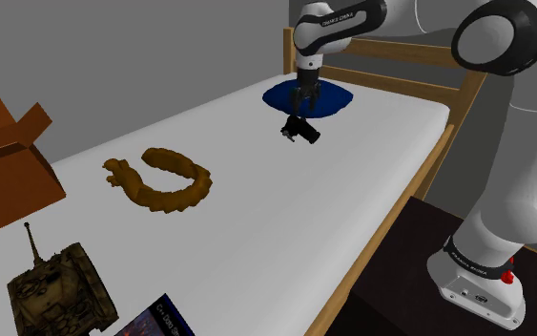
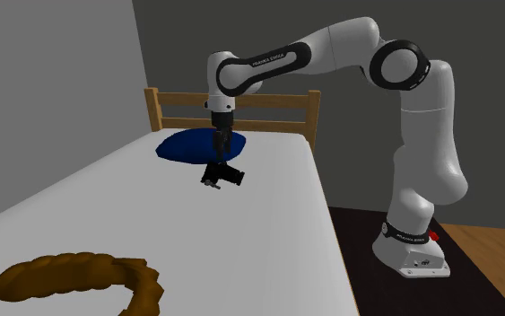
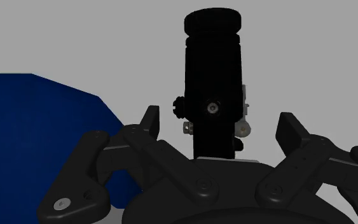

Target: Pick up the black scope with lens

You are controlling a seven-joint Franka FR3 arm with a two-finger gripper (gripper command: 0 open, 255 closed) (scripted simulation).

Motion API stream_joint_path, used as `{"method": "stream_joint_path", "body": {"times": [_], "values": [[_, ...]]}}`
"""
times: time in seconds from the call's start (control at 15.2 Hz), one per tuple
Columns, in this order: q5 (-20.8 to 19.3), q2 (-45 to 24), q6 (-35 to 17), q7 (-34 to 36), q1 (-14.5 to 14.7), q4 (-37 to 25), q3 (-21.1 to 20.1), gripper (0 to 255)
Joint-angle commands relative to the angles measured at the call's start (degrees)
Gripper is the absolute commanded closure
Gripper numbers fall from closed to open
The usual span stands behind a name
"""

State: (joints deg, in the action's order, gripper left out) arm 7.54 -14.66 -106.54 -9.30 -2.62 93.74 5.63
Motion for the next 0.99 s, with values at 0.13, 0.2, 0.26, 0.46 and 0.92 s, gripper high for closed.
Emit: {"method": "stream_joint_path", "body": {"times": [0.13, 0.2, 0.26, 0.46, 0.92], "values": [[0.98, -3.49, -1.01, -0.38, -0.40, -2.65, -0.06, 0], [1.02, -3.62, -1.72, -0.46, -0.39, -2.07, -0.07, 0], [1.07, -3.77, -2.42, -0.55, -0.38, -1.50, -0.09, 0], [1.25, -4.38, -4.90, -0.88, -0.36, 0.38, -0.14, 0], [1.25, -4.35, -4.93, -0.85, -0.34, 0.45, -0.16, 255]]}}
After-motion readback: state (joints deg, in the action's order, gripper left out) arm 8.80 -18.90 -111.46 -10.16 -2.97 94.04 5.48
